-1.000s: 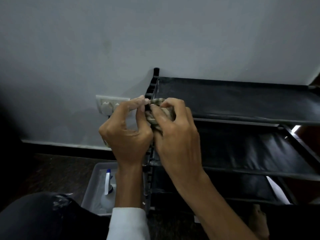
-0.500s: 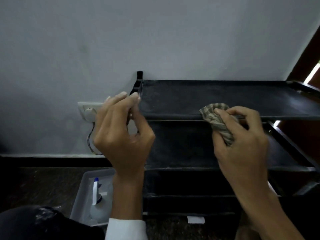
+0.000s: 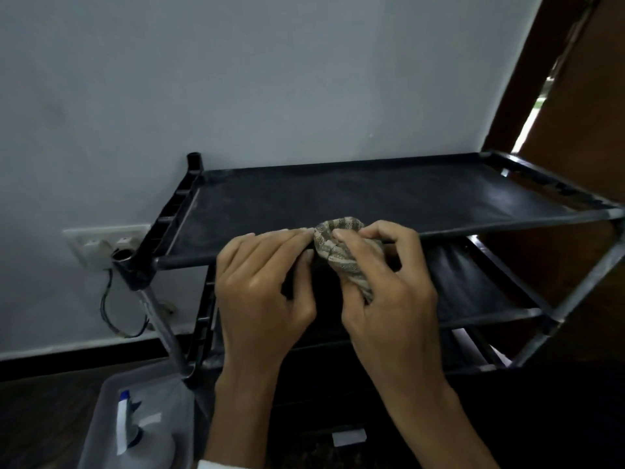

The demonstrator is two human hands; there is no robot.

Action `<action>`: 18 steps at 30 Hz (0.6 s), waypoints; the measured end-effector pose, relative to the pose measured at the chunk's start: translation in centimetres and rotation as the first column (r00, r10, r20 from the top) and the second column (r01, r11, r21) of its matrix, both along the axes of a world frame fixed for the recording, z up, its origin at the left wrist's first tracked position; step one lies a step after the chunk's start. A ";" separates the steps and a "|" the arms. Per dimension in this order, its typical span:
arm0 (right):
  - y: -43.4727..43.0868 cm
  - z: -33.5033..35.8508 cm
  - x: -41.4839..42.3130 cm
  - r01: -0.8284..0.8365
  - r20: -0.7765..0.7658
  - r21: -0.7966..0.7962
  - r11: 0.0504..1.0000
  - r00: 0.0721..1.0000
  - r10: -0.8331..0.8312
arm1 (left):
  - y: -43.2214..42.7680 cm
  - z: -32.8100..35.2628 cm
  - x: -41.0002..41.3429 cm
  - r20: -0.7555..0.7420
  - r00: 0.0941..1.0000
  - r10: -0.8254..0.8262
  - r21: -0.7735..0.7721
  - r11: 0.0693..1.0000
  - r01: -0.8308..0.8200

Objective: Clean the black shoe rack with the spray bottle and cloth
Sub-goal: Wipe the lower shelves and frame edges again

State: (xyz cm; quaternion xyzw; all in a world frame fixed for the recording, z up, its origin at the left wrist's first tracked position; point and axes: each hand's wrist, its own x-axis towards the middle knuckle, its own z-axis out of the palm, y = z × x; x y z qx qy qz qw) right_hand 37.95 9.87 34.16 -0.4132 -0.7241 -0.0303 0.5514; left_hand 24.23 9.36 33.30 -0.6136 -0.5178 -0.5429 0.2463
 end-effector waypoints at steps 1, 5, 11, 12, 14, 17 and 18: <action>0.4 0.0 1.0 0.043 0.010 0.006 0.999 0.999 -0.043 | 0.1 0.0 0.0 -0.009 1.000 -0.001 0.006 1.000 0.001; 2.0 0.3 6.1 0.231 -0.055 -0.012 0.973 0.971 -0.231 | 0.2 -0.1 0.3 0.007 1.000 -0.004 0.035 0.999 0.004; 1.8 0.3 6.1 0.172 -0.132 -0.068 0.983 0.975 -0.180 | 0.3 -0.2 0.5 0.050 0.999 -0.011 0.043 0.999 0.009; 1.4 0.4 5.0 0.140 -0.133 -0.073 0.987 0.980 -0.149 | 0.3 -0.2 0.5 0.051 0.999 -0.008 0.043 0.999 0.005; 0.6 0.6 3.1 0.064 -0.113 -0.082 0.995 0.991 -0.073 | 0.3 -0.3 0.6 0.047 0.999 0.002 0.042 0.999 -0.004; -0.3 0.9 0.8 -0.011 -0.033 -0.089 0.996 0.999 0.008 | 0.3 -0.4 0.6 0.036 0.999 0.007 0.045 0.999 -0.009; -0.4 0.9 0.4 -0.013 -0.004 -0.080 0.997 1.000 0.013 | 0.3 -0.4 0.4 0.025 1.000 0.007 0.046 0.999 -0.008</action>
